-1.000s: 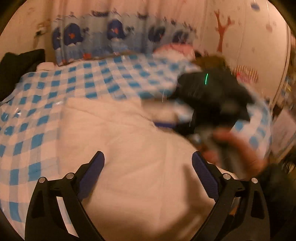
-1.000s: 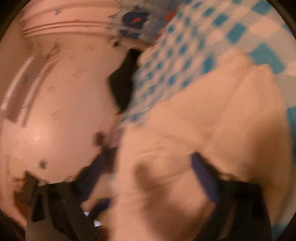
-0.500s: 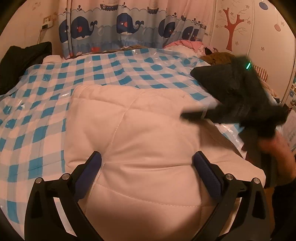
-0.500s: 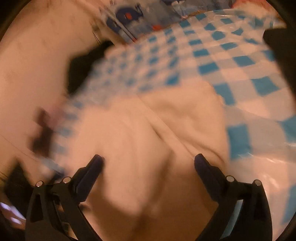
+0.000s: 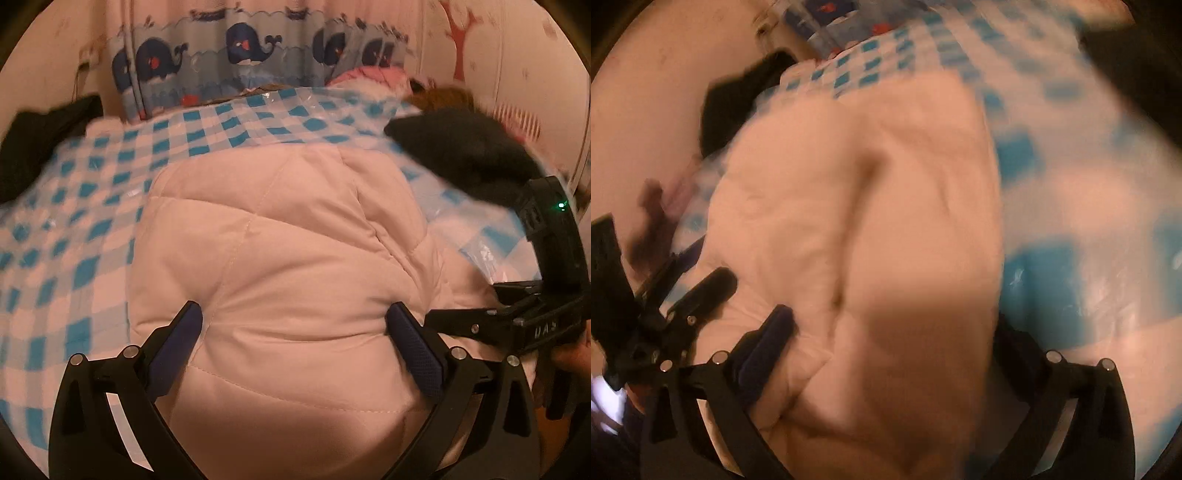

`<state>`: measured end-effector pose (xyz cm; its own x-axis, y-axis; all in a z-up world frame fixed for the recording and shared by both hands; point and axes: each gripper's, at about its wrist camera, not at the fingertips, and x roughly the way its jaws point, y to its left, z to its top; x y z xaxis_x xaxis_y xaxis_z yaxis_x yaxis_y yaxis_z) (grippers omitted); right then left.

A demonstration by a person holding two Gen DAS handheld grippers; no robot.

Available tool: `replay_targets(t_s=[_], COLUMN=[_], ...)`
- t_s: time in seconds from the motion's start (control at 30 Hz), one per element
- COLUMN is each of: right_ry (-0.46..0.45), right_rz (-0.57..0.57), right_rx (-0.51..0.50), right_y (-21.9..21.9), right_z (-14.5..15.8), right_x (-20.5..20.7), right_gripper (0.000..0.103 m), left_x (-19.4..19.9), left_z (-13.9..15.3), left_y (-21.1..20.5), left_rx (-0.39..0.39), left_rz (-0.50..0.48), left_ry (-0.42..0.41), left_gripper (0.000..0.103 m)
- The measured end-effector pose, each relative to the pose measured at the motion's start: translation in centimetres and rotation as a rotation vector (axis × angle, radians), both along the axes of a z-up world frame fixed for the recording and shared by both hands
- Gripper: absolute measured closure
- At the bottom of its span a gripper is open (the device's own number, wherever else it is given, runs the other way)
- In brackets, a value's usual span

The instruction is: Fold large clothes

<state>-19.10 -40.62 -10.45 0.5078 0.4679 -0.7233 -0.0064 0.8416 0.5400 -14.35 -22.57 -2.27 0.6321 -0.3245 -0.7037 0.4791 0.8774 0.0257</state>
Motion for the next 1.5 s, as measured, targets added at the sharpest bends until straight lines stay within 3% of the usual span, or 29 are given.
replay_targets(t_s=[0.1,0.2,0.23,0.3,0.37,0.4,0.47,0.5,0.57,0.67,0.8,0.87,0.93,1.07,1.23,1.37,1.5], right_ry=[0.027,0.075,0.061,-0.049,-0.101,-0.100,0.039,0.055,0.066,0.086,-0.023,-0.010,0.041,0.047,0.030,0.000,-0.012], right_rz=[-0.002,0.003,-0.030,-0.082,-0.130,-0.134,-0.095,-0.078,-0.074,-0.062,-0.105,-0.096,-0.071,-0.065,-0.104,-0.158,-0.136], right_rx=[-0.043,0.011,0.014,0.075,0.061,0.044,-0.080,-0.008,0.023,0.027,0.038,0.023,-0.011,0.050,0.027,0.041,0.065], right_y=[0.3,-0.5,-1.1,-1.9,-2.1,-1.9,-0.1,-0.1,-0.7,-1.4,-2.1,-1.5,-0.7,-1.6,-1.0,0.5,3.8], right_z=[1.1,1.7,2.7,5.3,6.6,6.4,2.2,0.2,0.0,1.4,5.1,5.3,3.3,0.7,0.7,0.8,1.4], right_x=[0.2,0.5,0.3,-0.3,0.1,0.6,3.4,4.3,4.3,4.0,3.0,3.7,4.8,4.8,3.7,3.2,4.5], right_gripper=[0.006,0.006,0.006,0.006,0.006,0.006,0.006,0.005,0.006,0.006,0.006,0.006,0.006,0.006,0.006,0.005,0.005], left_x=[-0.2,-0.6,-0.7,-0.6,-0.6,-0.7,-0.7,-1.0,-1.4,-1.7,1.7,3.3,4.2,5.3,5.3,2.5,1.5], left_z=[0.5,0.8,0.8,0.7,0.6,0.7,0.9,1.1,2.1,3.5,1.9,0.4,-0.6,-3.0,-2.1,0.9,3.8], left_y=[0.1,0.5,0.5,0.6,0.5,0.4,0.8,0.8,2.5,8.2,14.2,14.5,13.6,12.1,9.8,7.8,9.2], left_rx=[0.017,0.006,0.004,-0.005,0.000,0.003,-0.014,-0.017,-0.076,-0.257,-0.425,-0.480,-0.468,-0.561,-0.474,-0.364,-0.304], left_rz=[0.001,-0.005,0.000,0.006,0.009,0.010,-0.002,-0.010,-0.011,0.094,0.216,0.218,0.197,0.178,0.157,0.095,0.099], left_ry=[0.001,-0.005,-0.013,-0.015,-0.023,-0.025,-0.015,-0.013,0.007,0.051,0.211,0.299,0.330,0.432,0.389,0.195,0.075], left_gripper=[0.007,0.007,0.007,0.007,0.006,0.006,0.007,0.007,0.007,0.007,0.007,0.007,0.007,0.007,0.007,0.010,0.016])
